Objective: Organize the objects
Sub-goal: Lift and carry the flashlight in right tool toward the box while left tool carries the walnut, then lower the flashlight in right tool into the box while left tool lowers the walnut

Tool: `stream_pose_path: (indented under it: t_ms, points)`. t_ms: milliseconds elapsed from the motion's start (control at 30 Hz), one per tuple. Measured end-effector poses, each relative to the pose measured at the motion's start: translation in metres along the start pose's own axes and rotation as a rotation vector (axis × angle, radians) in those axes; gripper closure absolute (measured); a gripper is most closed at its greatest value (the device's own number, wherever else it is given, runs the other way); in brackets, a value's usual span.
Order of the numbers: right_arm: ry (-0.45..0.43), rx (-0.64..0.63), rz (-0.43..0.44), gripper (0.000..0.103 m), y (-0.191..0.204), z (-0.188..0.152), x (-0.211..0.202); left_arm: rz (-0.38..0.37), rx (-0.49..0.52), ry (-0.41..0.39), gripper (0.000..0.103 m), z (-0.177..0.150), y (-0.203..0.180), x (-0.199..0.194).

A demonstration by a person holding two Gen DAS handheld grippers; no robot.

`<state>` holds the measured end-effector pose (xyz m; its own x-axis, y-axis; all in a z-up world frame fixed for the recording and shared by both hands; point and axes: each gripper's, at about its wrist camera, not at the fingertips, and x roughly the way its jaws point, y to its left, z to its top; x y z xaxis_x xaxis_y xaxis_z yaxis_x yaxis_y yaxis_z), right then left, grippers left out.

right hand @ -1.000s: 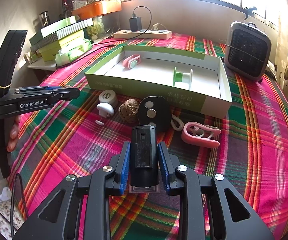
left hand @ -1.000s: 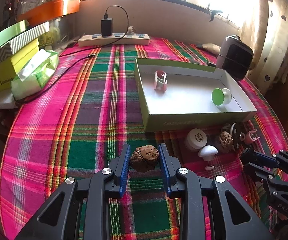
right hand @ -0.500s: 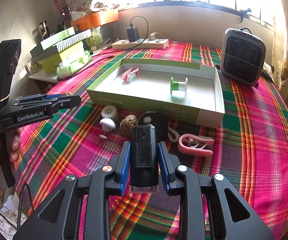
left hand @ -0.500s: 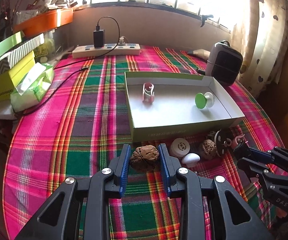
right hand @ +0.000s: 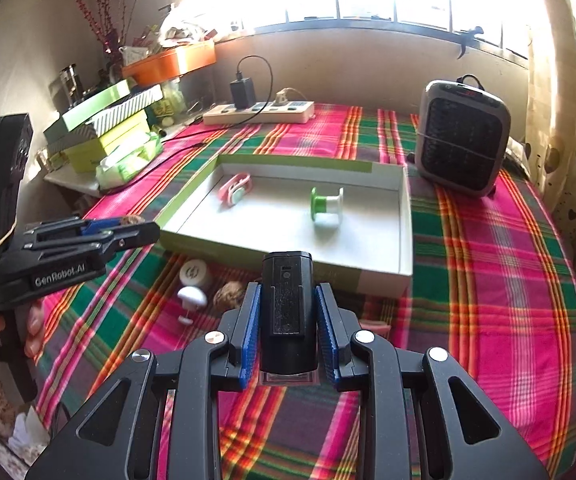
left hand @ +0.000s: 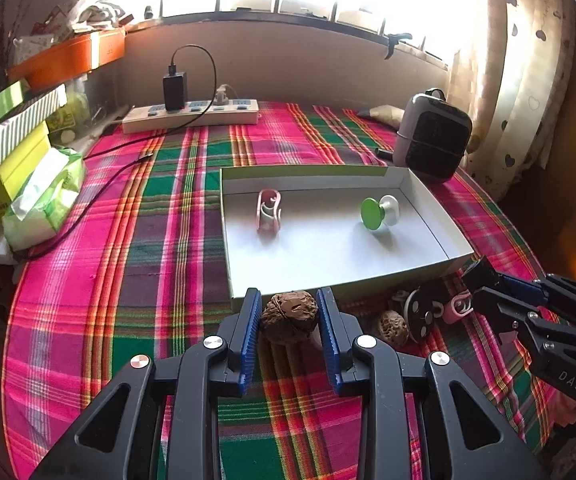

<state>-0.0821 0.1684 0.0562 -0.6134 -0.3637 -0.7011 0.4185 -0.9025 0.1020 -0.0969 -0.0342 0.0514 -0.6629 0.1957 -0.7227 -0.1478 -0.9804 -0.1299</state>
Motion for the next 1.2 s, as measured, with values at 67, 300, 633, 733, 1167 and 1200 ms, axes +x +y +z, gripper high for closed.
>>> stream_pose_path:
  t_ms: [67, 300, 633, 733, 1167, 1200]
  points:
    - [-0.002, 0.003, -0.014, 0.074, -0.003, 0.006, 0.001, -0.003, 0.004, 0.003, 0.077, 0.003, -0.002, 0.003]
    - [0.001, -0.001, -0.065, 0.074, -0.013, 0.029, 0.012, -0.016, 0.015, 0.006, 0.077, 0.015, -0.007, 0.015]
    - [0.022, 0.033, -0.108, 0.074, -0.038, 0.056, 0.039, -0.023, 0.028, 0.023, 0.077, 0.031, -0.01, 0.038]
    - [0.032, 0.051, -0.102, 0.074, -0.046, 0.063, 0.05, -0.027, 0.026, 0.031, 0.077, 0.035, -0.011, 0.045]
    - [0.097, 0.09, -0.088, 0.074, -0.066, 0.081, 0.092, -0.024, 0.042, 0.062, 0.077, 0.047, -0.014, 0.073]
    - [0.102, 0.094, -0.086, 0.074, -0.068, 0.082, 0.095, -0.025, 0.045, 0.066, 0.077, 0.048, -0.015, 0.076]
